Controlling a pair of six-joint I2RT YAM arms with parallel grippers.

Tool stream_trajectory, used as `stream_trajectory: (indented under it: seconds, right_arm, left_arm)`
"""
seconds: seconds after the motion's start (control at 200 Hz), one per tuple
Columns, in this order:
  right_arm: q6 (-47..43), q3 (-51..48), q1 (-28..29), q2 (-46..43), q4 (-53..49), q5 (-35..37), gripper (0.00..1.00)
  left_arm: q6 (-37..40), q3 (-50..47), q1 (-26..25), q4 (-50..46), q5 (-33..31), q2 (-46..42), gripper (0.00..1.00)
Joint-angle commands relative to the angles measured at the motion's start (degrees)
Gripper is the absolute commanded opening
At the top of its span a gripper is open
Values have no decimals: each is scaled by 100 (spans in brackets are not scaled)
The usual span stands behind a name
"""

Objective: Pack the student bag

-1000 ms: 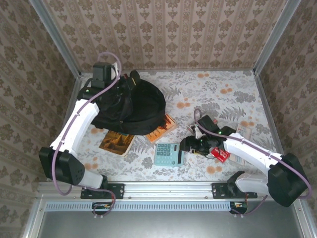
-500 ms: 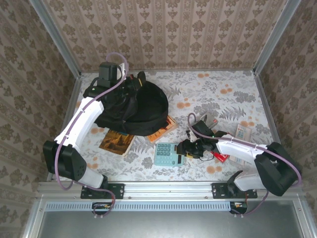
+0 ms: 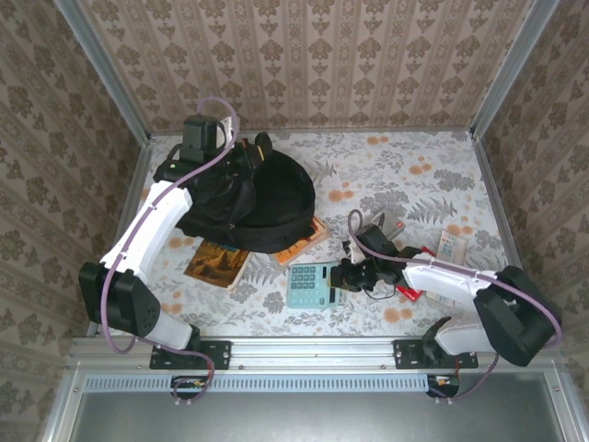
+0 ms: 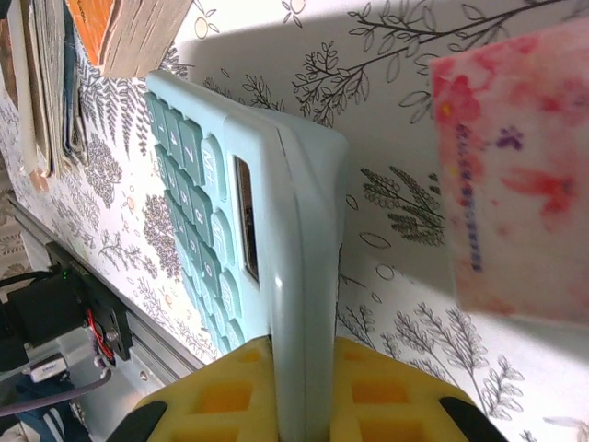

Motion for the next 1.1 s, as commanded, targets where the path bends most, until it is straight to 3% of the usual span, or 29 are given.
stream_trajectory:
  seconds: [0.0, 0.365, 0.575, 0.875, 1.095]
  right_arm:
    - [-182, 4, 9, -434, -680, 238, 7]
    - [-554, 1276, -343, -1462, -2641, 410, 0]
    - [-472, 2520, -416, -1464, -2943, 436, 0]
    - [337, 4294, -417, -55, -2486, 1010, 3]
    - [796, 6069, -423, 1768, -3431, 1580, 2]
  left_arm:
    - [184, 268, 1, 167, 205, -189, 0]
    - [208, 499, 22, -10, 253, -229, 0]
    - [264, 751, 11, -247, 326, -207, 0]
    - [406, 1008, -54, -424, 378, -222, 0]
    - [419, 1050, -191, -406, 406, -150, 0]
